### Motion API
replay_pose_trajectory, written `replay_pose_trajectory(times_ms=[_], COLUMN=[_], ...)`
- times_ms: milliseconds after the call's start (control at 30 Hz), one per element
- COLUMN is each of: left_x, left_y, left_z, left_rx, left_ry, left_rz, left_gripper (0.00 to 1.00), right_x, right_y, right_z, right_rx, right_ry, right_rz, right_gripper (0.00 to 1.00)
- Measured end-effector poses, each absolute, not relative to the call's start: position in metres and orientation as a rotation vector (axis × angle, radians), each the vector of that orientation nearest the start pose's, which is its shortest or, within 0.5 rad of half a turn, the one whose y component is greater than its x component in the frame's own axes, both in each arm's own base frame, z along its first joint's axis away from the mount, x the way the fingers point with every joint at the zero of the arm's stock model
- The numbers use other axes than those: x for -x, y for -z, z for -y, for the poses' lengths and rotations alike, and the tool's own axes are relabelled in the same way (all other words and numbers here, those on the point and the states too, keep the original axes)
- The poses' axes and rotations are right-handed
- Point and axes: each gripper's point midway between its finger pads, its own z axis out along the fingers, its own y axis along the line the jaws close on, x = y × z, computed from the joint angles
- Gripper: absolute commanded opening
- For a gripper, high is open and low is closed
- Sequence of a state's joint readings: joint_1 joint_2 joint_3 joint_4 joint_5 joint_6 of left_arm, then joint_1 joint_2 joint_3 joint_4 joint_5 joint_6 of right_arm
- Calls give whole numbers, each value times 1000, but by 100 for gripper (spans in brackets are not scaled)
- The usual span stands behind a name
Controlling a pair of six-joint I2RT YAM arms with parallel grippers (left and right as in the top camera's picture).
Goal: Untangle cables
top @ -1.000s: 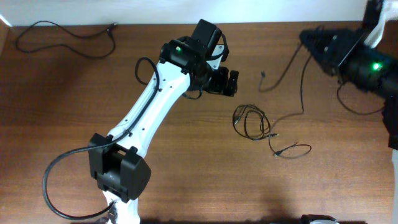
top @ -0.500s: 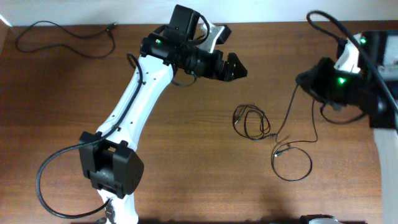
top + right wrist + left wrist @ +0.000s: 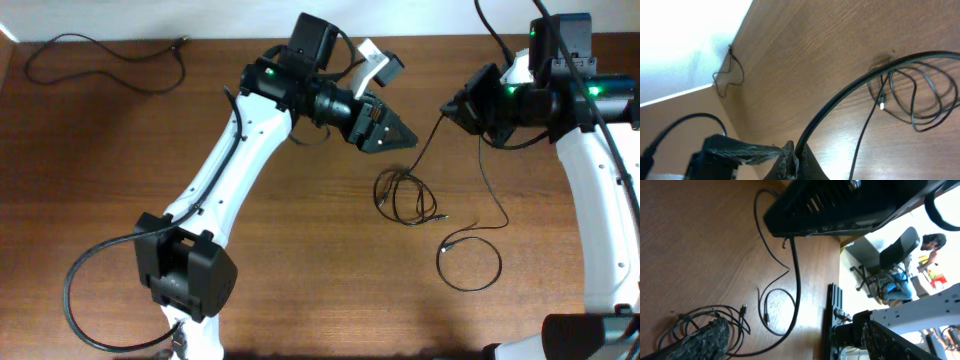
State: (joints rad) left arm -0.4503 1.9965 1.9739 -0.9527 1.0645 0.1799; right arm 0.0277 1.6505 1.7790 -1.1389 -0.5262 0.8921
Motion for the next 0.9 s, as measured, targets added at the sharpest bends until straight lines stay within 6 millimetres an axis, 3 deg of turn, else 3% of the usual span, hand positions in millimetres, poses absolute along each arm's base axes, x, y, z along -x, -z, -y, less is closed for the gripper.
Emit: replay_pose_trajectory(times_ms=[167,267,333,433,600,633,733,800,833,867,900], left_x=[-347,-345,-346,-351,-353,-353,-353,-353,-353,-353,-353], left_y=[-274,-268,-265,-263,-261,-261,-261,-261,-261,-261,-261], left_z=[352,359,360,359,358,358,358,358,358,358,358], left_rx=[-1185,-1210,-1220,-1218,-1219,-1215,-1217,-1217,-1217,-1217,-1217], left_ry=[1386,1317,1280,1241,1214,1216,1214,1215,1215,1214,1214], left_rz=[-2048,-2063,-2063,-2069,-2072,-2076,-2073,-2073,-2073,-2074,-2074], left_gripper=[84,73,58,45,4,0,0,0,0,0,0], right_x=[-390,-387,-386,-384,-383,-383,-383,-384,-384,-385,-386], right_y=[-280,-281,-283,-286,-287,-287,-287,-287,-286,-285,-284], right_z=[-107,-118,-123,-128,-131,-131,-130,-129,-128,-126,-124], right_rx=[-1016,-1009,-1001,-990,-982,-982,-970,-937,-906,-879,-847], right_ry=[-1033,-1060,-1093,-1135,-1159,-1161,-1155,-1136,-1116,-1094,-1073], right_rz=[-2537,-2552,-2556,-2559,-2563,-2563,-2563,-2566,-2570,-2572,-2575], right_gripper=[4,4,4,4,4,4,4,22,41,69,83])
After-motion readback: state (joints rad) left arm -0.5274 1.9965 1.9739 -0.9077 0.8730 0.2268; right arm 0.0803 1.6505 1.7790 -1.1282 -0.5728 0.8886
